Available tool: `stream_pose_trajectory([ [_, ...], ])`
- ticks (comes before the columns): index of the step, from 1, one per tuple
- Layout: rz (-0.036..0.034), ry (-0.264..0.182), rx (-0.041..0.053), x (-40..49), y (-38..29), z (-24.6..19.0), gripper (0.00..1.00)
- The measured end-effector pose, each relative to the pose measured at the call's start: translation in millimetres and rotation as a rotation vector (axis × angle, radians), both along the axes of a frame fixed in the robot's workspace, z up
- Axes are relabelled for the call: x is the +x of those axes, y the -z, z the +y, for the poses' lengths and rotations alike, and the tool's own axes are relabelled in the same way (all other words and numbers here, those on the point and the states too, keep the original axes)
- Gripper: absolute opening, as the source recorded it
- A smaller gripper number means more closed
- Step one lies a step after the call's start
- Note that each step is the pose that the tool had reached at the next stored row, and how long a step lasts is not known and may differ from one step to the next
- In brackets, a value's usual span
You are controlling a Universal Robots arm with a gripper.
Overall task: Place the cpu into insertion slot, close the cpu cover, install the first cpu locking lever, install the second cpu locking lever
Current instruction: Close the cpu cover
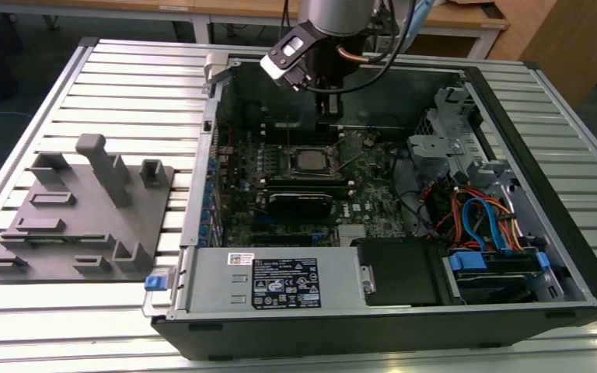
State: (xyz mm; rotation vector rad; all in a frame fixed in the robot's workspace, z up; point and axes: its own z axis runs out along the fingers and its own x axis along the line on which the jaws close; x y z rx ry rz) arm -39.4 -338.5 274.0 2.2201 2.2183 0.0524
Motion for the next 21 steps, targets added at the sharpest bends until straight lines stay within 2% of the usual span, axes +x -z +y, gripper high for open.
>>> stream_pose_trajectory([
  [7, 0.0001, 0.000, 0.0002, 6.5, 0.4, 0.0, 0.10],
  [21, 0.0002, 0.000, -0.0001, 12.3, 2.0, 0.0, 0.10],
])
